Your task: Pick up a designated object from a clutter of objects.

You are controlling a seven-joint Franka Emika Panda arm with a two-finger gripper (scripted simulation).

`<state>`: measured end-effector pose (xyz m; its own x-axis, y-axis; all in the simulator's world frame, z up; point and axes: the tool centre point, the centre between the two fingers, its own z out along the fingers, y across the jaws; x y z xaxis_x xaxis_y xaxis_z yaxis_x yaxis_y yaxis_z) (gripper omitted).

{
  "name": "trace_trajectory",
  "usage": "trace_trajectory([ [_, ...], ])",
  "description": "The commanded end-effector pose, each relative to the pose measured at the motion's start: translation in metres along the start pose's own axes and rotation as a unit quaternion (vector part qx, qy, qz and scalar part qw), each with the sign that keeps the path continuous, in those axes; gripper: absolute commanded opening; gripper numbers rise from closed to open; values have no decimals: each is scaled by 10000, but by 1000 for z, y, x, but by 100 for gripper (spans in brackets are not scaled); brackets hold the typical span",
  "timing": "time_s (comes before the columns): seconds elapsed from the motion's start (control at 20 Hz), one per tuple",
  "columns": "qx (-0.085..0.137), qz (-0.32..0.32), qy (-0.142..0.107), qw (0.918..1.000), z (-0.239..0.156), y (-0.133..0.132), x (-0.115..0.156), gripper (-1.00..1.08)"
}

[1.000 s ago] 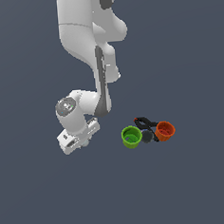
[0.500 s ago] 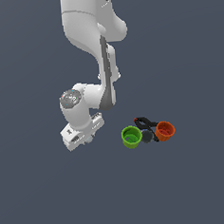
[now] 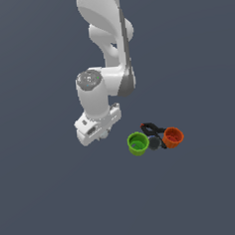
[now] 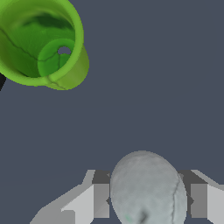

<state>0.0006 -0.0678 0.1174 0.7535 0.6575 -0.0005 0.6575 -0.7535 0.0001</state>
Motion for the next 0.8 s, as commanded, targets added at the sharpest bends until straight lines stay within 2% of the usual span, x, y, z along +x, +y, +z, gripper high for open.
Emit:
trace_trajectory([
  [0.0,-7,-1,-1,10000,-23,-18,9,-100],
  [0.75,-19,-3,-13,10000,-167,-131,68,-100],
])
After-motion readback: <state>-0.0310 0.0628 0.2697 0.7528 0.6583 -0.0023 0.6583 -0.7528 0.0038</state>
